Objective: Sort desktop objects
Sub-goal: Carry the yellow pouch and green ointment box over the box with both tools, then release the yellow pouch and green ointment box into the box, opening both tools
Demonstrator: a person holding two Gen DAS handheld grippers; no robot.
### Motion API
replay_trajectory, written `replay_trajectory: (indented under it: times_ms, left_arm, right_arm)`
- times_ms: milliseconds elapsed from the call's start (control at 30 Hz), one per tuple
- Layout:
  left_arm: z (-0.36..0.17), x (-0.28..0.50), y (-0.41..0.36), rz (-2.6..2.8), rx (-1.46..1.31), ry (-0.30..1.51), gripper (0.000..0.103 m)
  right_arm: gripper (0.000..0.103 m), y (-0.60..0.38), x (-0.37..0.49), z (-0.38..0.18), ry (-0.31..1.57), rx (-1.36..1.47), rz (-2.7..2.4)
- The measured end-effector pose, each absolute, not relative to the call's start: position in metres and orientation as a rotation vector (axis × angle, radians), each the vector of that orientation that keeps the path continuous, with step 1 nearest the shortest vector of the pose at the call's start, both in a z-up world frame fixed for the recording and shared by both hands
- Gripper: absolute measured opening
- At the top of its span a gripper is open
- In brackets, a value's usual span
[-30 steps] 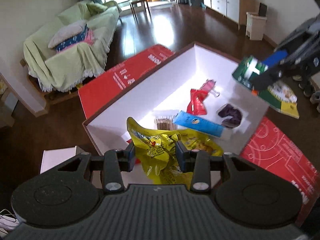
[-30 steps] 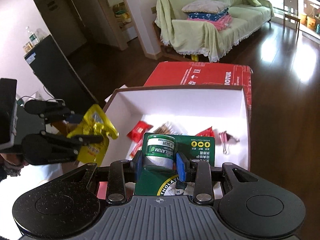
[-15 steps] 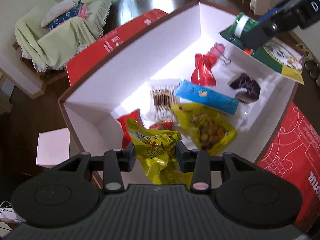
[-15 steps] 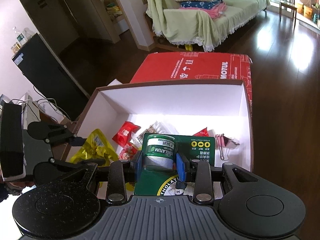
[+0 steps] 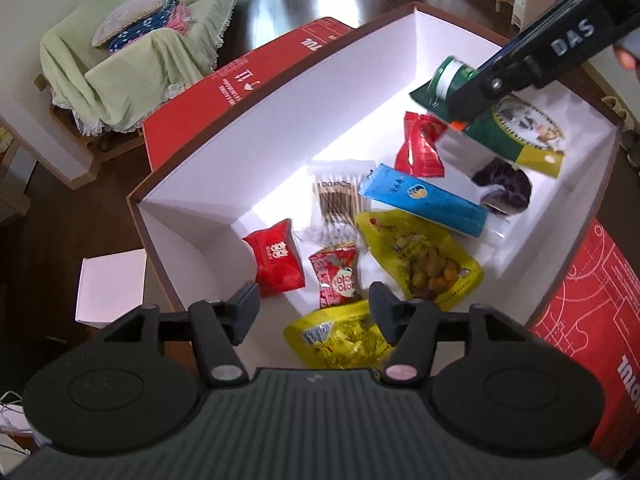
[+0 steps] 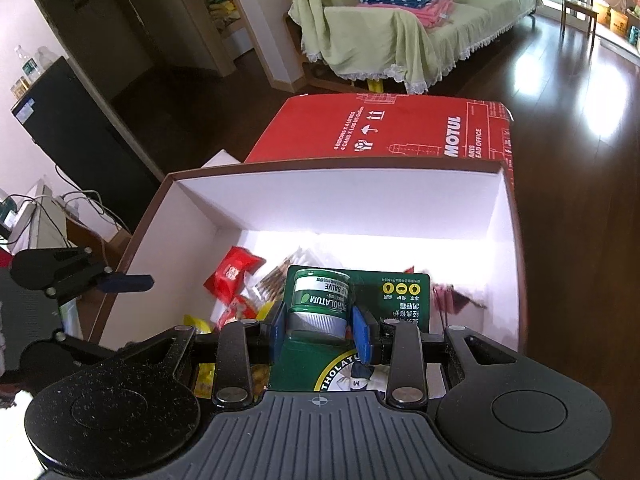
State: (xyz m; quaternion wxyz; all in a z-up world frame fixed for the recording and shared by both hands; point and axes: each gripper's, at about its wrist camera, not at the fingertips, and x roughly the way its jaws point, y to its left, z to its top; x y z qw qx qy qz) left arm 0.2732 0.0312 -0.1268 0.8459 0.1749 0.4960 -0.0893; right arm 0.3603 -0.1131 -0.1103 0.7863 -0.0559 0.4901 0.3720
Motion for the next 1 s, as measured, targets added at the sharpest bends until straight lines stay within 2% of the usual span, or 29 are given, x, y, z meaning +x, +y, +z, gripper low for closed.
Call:
replay_trajectory:
  times_ms: [200,367,400,433,467,567,1000]
  left_arm:
    - [-0.119,0.288,0.04,-0.128,0.305,1.04,0.058]
    - [-0.113,0.301,0.047,-0.077,0.252,1.034,0.067]
    - [-0.111,0.303,0.048,-0.067,0.242,1.032,0.067]
    - [-0.11,0.306,0.05,-0.057,0.231,1.031,0.069]
    - [-0.109,0.309,0.051,-0.047,0.221,1.03,0.07]
    - [-0.106,0.314,0.054,-0.025,0.184,1.032,0.075]
    - [-0.097,0.304,0.052,0.006,0.079,1.085,0.078]
  right_arm:
    - [0.034,-0.093,0.375,-0.123,1.035,-0.136,0.813]
    - [0.035,-0.077,0.389,-0.135,0.958,-0.132,0.821]
    - [0.041,-0.075,0.391,-0.137,0.95,-0.128,0.821]
    - [0.076,-0.073,0.394,-0.139,0.942,-0.125,0.821]
    - [0.087,-0.072,0.395,-0.141,0.935,-0.124,0.82]
    - [0.087,-0.075,0.394,-0.142,0.923,-0.139,0.801]
    - [0.087,-0.113,0.348,-0.112,1.024,-0.209,0.751]
